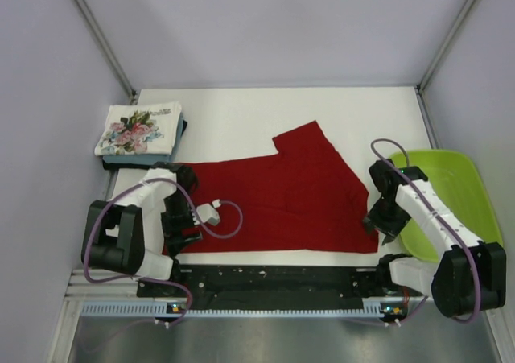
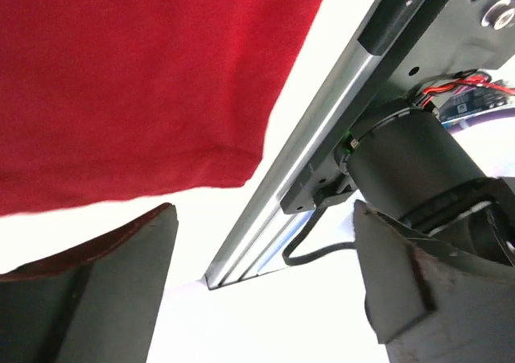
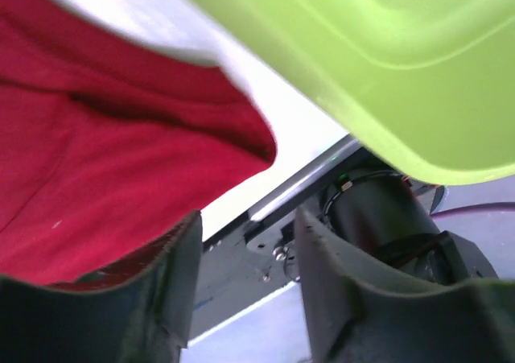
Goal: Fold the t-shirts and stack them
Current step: Fold the flattened tshirt in 1/3 of the way, then grap the side of the flattened tshirt furthest away from the robot with both arms, then fold the other side of the tshirt into a rectangle
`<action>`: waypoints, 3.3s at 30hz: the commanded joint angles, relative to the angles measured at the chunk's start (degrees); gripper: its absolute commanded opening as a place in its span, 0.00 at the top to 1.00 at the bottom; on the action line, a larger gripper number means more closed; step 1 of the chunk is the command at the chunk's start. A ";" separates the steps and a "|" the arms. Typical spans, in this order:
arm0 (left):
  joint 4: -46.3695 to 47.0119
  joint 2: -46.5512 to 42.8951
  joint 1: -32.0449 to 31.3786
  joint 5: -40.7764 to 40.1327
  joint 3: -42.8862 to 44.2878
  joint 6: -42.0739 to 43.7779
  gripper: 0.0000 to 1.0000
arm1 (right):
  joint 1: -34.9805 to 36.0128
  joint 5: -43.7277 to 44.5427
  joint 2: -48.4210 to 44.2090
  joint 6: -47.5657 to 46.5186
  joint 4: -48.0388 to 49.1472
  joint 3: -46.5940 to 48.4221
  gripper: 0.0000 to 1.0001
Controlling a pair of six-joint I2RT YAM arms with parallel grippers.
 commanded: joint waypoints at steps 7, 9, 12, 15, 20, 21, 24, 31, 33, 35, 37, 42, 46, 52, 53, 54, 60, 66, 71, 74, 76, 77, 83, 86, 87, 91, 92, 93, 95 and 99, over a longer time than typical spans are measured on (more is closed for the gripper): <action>1.61 13.74 9.77 9.02 42.53 -9.95 0.01 | 10.17 -5.43 11.19 -27.48 17.19 30.62 0.36; 3.02 17.70 9.69 7.27 47.99 -11.45 0.05 | 10.08 -5.10 16.46 -32.50 19.58 36.69 0.34; 4.34 23.58 9.60 5.68 54.76 -11.89 0.37 | 8.77 -6.49 24.19 -38.13 24.32 44.87 0.30; 4.60 28.25 7.85 3.14 59.34 -10.85 0.51 | 7.01 -7.20 34.12 -41.39 28.02 53.38 0.29; 8.99 32.73 4.59 -5.74 59.26 -7.33 0.47 | 4.72 -11.08 54.68 -44.91 28.12 71.58 0.30; 9.87 33.44 4.68 -6.62 59.61 -6.54 0.41 | 4.72 -9.24 58.20 -45.35 28.12 74.74 0.30; 10.67 35.38 5.38 -7.42 59.70 -2.94 0.30 | 4.72 -8.87 67.08 -46.23 28.12 82.22 0.31; 10.67 41.09 5.73 -6.98 59.79 0.49 0.20 | 4.90 -9.84 78.09 -41.41 29.96 89.01 0.31; 11.20 42.49 5.82 -7.24 60.32 0.67 0.20 | 4.99 -10.01 79.93 -39.39 30.05 88.92 0.32; 10.41 43.99 6.26 -6.81 61.11 0.93 0.20 | 5.07 -12.02 81.25 -37.54 30.05 88.23 0.34; 8.92 45.22 6.78 -6.28 61.55 1.28 0.20 | 5.69 -12.65 81.96 -37.01 30.14 88.05 0.38; 7.16 47.16 8.63 -5.31 61.64 1.99 0.24 | 7.53 -15.11 83.37 -37.45 30.93 89.19 0.46; 4.52 48.56 8.81 -4.17 61.90 1.81 0.34 | 7.36 -16.96 83.11 -37.45 31.46 88.66 0.71; 2.94 47.52 8.81 -0.13 61.82 -0.03 0.96 | 6.83 -21.61 77.41 -36.83 32.68 86.03 1.00; 2.94 46.21 8.81 0.66 61.38 -0.03 1.00 | 6.74 -22.14 75.57 -37.18 33.21 84.72 1.00; 2.94 45.06 8.81 1.19 60.76 0.06 1.00 | 6.74 -22.58 73.89 -37.79 33.57 83.57 1.00; 5.83 34.87 8.81 3.65 54.35 -0.38 1.00 | 6.66 -25.04 58.18 -40.26 38.39 69.79 1.00; 9.61 25.99 8.63 2.34 44.95 0.14 1.00 | 6.74 -25.84 40.60 -40.96 41.83 50.29 1.00; 9.62 20.36 7.40 0.49 38.18 0.85 1.00 | 6.74 -24.43 25.21 -40.96 40.87 34.73 1.00; 9.61 16.67 7.05 0.40 34.14 1.81 1.00 | 6.83 -23.47 16.16 -40.26 38.32 26.90 1.00; 10.14 14.47 7.05 -0.38 30.98 2.25 1.00 | 6.83 -23.73 11.76 -39.65 36.74 22.85 1.00; 10.49 13.59 7.05 -0.82 29.92 2.51 1.00 | 6.83 -23.82 10.26 -39.30 35.69 21.35 1.00; 10.75 11.56 7.14 -1.35 24.38 2.69 1.00 | 6.83 -23.03 4.10 -37.45 31.64 12.30 1.00; 11.55 11.91 7.05 -1.27 21.92 2.34 1.00 | 6.74 -22.15 2.69 -36.04 30.85 8.87 1.00; 11.72 12.09 7.05 -1.27 21.56 2.17 1.00 | 6.74 -22.15 2.43 -35.61 30.76 7.90 1.00; 11.73 12.27 7.05 -1.44 21.38 1.90 1.00 | 6.74 -22.33 1.99 -34.99 29.36 7.27 1.00; 11.73 12.01 7.14 -1.70 21.91 1.81 1.00 | 6.74 -21.63 1.81 -35.33 28.22 8.23 1.00; 11.55 11.57 7.14 -1.79 22.61 1.99 1.00 | 6.74 -20.40 1.63 -35.69 27.08 9.11 1.00; 11.55 10.43 7.31 -2.06 23.75 2.60 1.00 | 6.74 -17.68 1.19 -36.83 23.39 11.92 1.00; 12.08 9.45 7.58 -2.94 25.07 3.39 1.00 | 6.13 -17.32 1.02 -36.92 19.43 13.69 1.00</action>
